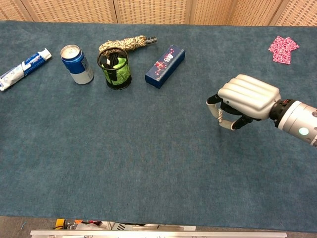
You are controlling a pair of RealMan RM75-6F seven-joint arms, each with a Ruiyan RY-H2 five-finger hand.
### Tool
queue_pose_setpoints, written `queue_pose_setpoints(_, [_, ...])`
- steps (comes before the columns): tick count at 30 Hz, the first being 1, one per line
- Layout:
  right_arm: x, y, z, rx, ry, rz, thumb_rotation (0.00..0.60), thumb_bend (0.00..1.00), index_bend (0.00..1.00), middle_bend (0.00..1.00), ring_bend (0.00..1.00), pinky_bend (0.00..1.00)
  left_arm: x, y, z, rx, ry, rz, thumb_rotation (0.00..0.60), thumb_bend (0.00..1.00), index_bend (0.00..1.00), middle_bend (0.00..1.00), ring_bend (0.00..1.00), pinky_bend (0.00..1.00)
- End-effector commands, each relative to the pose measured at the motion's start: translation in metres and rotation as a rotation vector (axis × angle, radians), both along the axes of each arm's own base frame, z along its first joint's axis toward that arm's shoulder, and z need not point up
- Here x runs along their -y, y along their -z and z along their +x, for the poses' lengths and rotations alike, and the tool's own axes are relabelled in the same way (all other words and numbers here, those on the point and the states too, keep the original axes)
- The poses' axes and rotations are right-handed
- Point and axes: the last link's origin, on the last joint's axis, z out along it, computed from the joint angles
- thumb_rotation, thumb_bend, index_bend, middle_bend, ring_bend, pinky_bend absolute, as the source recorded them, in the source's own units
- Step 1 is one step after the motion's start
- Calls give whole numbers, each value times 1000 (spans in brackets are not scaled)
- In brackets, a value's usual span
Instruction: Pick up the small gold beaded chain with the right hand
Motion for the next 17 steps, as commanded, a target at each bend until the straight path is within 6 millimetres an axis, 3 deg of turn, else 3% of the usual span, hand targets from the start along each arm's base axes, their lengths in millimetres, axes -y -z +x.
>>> queue_pose_setpoints(1, [3, -8, -2, 22, 17, -23, 600, 536, 744, 962, 1000, 1000, 0, 1, 1, -1, 3, -2, 600, 216, 27, 39, 19, 0])
queue_pose_setpoints(10, [17, -23, -14, 60, 86, -69, 600, 535, 753, 962, 1000, 1000, -1, 3, 5, -6, 7, -17, 600, 216, 27, 39, 19, 0])
queue_pose_setpoints(17, [30, -20, -26, 42, 133, -78, 600, 536, 753, 962, 1000, 1000, -1, 5, 6, -8, 6, -22, 600, 216, 27, 39, 19, 0])
